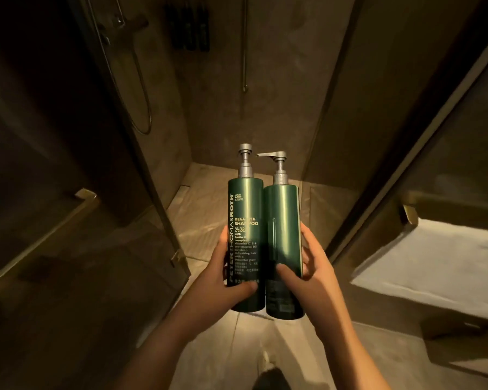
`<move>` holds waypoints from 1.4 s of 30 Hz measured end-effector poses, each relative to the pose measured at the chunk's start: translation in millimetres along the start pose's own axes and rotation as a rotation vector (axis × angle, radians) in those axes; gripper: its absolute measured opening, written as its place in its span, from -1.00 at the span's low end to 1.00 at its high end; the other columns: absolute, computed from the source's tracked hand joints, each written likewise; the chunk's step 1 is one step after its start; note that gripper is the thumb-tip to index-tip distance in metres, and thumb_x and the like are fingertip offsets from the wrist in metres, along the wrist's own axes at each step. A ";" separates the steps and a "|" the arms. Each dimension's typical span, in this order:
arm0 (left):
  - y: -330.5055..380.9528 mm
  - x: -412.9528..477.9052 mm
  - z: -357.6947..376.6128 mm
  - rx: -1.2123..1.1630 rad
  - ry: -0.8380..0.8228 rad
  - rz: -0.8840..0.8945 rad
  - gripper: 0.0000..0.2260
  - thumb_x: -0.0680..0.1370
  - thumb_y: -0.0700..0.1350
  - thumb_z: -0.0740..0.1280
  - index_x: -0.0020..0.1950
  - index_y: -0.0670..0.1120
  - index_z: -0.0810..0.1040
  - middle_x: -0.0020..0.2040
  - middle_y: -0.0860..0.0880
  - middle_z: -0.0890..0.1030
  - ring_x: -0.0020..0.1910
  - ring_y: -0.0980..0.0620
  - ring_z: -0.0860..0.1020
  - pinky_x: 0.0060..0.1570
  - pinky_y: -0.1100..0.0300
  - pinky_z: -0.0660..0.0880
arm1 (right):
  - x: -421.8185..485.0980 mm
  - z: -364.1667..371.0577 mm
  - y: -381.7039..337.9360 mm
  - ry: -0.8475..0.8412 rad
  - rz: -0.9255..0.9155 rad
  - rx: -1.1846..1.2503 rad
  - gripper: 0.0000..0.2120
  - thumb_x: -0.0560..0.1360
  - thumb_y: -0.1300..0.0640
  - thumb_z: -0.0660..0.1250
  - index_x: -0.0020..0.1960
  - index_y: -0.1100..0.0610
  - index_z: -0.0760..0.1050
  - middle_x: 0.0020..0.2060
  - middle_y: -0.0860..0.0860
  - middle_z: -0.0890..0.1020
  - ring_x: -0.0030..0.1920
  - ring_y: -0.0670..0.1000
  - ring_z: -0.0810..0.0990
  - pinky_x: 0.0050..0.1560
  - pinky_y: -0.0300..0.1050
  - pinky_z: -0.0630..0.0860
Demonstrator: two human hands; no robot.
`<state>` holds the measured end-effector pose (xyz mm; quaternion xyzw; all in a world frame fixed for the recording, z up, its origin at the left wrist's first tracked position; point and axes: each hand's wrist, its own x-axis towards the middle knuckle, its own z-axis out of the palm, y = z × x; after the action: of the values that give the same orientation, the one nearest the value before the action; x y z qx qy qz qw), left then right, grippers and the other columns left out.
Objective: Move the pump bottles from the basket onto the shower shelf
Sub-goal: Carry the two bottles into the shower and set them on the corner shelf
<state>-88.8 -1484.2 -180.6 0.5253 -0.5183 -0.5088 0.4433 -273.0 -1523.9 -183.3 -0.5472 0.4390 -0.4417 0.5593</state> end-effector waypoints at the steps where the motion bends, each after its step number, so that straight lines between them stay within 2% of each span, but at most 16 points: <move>1: 7.2 17.9 0.8 0.001 0.011 0.011 -0.16 0.37 -0.08 0.46 0.32 0.55 0.01 0.19 0.46 0.44 0.18 0.35 0.46 -0.08 0.48 0.45 | 20.3 -6.0 -5.4 -0.015 -0.005 -0.008 -0.26 0.40 0.30 0.40 0.37 -0.31 0.24 0.13 -0.41 0.54 0.14 -0.30 0.54 -0.07 -0.43 0.51; 3: 19.9 49.9 2.1 -0.018 0.027 0.012 -0.17 0.39 -0.08 0.46 0.29 0.58 0.00 0.19 0.51 0.41 0.19 0.39 0.44 -0.09 0.49 0.44 | 56.2 -17.3 -15.2 -0.039 -0.008 -0.032 -0.27 0.40 0.23 0.42 0.32 -0.40 0.22 0.09 -0.46 0.53 0.11 -0.34 0.54 -0.14 -0.46 0.50; 6: 31.4 89.9 1.8 -0.027 0.061 0.024 -0.14 0.39 -0.07 0.47 0.33 0.55 -0.03 0.22 0.51 0.38 0.21 0.39 0.42 -0.07 0.49 0.44 | 102.4 -28.2 -23.0 -0.057 -0.017 -0.061 -0.29 0.40 0.13 0.43 0.34 -0.42 0.20 0.07 -0.46 0.53 0.08 -0.34 0.54 -0.20 -0.44 0.52; 10: 38.5 133.9 -7.5 -0.037 0.120 0.033 -0.14 0.41 -0.08 0.46 0.36 0.52 -0.05 0.22 0.55 0.34 0.21 0.41 0.41 -0.06 0.47 0.45 | 158.9 -28.3 -23.1 -0.109 -0.011 -0.051 -0.31 0.42 0.14 0.43 0.28 -0.48 0.21 0.03 -0.46 0.54 0.06 -0.34 0.55 -0.21 -0.43 0.53; 12: 39.3 150.9 -18.2 -0.064 0.139 0.026 -0.14 0.42 -0.10 0.46 0.37 0.50 -0.03 0.26 0.48 0.37 0.24 0.34 0.42 0.03 0.38 0.48 | 183.7 -22.7 -22.4 -0.134 0.003 -0.036 -0.30 0.42 0.16 0.43 0.32 -0.42 0.23 0.05 -0.43 0.55 0.07 -0.33 0.55 -0.20 -0.42 0.53; 14: 39.4 168.8 -31.7 -0.096 0.143 0.020 -0.15 0.44 -0.13 0.46 0.39 0.48 -0.01 0.29 0.39 0.40 0.27 0.25 0.44 0.10 0.27 0.49 | 209.4 -14.3 -21.3 -0.158 0.019 -0.025 -0.29 0.42 0.17 0.43 0.38 -0.34 0.22 0.11 -0.35 0.55 0.09 -0.29 0.56 -0.17 -0.38 0.55; 18: 40.0 214.6 -66.1 -0.081 0.167 0.016 -0.18 0.44 -0.13 0.44 0.37 0.49 -0.01 0.28 0.40 0.41 0.26 0.27 0.44 0.02 0.39 0.46 | 267.4 9.4 -21.2 -0.200 0.001 -0.035 -0.29 0.43 0.18 0.43 0.42 -0.26 0.21 0.23 -0.22 0.53 0.18 -0.21 0.54 0.05 -0.20 0.58; 25: 42.1 305.9 -142.5 -0.046 0.288 0.053 -0.17 0.37 -0.03 0.44 0.26 0.61 -0.02 0.21 0.52 0.39 0.20 0.35 0.45 -0.05 0.46 0.45 | 388.3 59.2 -33.6 -0.277 -0.055 -0.038 -0.30 0.44 0.23 0.41 0.40 -0.28 0.24 0.20 -0.22 0.56 0.16 -0.19 0.57 0.03 -0.23 0.58; 30: 50.5 357.8 -184.6 -0.021 0.336 0.069 -0.15 0.41 -0.09 0.43 0.33 0.54 -0.07 0.24 0.49 0.37 0.23 0.34 0.43 -0.01 0.46 0.44 | 453.7 88.9 -38.5 -0.297 -0.086 -0.026 -0.28 0.42 0.24 0.41 0.42 -0.25 0.22 0.24 -0.17 0.54 0.19 -0.16 0.55 0.11 -0.14 0.57; 34: 55.3 392.4 -208.3 -0.009 0.353 0.045 -0.17 0.37 -0.07 0.42 0.26 0.61 -0.03 0.22 0.51 0.38 0.23 0.35 0.42 -0.01 0.45 0.44 | 498.5 101.7 -37.8 -0.324 -0.090 0.001 -0.29 0.43 0.27 0.41 0.42 -0.23 0.24 0.24 -0.19 0.54 0.19 -0.17 0.55 0.13 -0.20 0.55; 36: 55.2 410.6 -219.6 0.001 0.384 0.031 -0.14 0.36 -0.06 0.42 0.29 0.59 -0.07 0.22 0.51 0.38 0.23 0.34 0.43 0.01 0.43 0.45 | 524.9 108.9 -36.6 -0.360 -0.100 0.007 -0.29 0.43 0.28 0.41 0.42 -0.21 0.24 0.24 -0.20 0.54 0.20 -0.18 0.54 0.16 -0.21 0.53; 40: 55.9 450.6 -241.6 0.034 0.497 0.019 -0.12 0.39 -0.10 0.42 0.30 0.57 -0.11 0.23 0.49 0.39 0.24 0.33 0.43 0.11 0.36 0.45 | 586.3 126.5 -34.8 -0.449 -0.130 0.028 -0.29 0.43 0.31 0.40 0.43 -0.17 0.25 0.23 -0.27 0.53 0.22 -0.20 0.52 0.15 -0.27 0.51; 42: 59.9 473.5 -251.5 0.034 0.552 0.014 -0.11 0.41 -0.13 0.41 0.33 0.53 -0.12 0.24 0.46 0.40 0.25 0.31 0.43 0.19 0.26 0.44 | 621.6 134.4 -37.0 -0.511 -0.150 0.032 -0.29 0.42 0.31 0.40 0.42 -0.18 0.25 0.23 -0.28 0.53 0.22 -0.20 0.53 0.09 -0.33 0.51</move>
<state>129.5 -1975.3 -134.2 0.6478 -0.3898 -0.3348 0.5624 -3.0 -2099.8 -148.9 -0.6630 0.2348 -0.3363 0.6262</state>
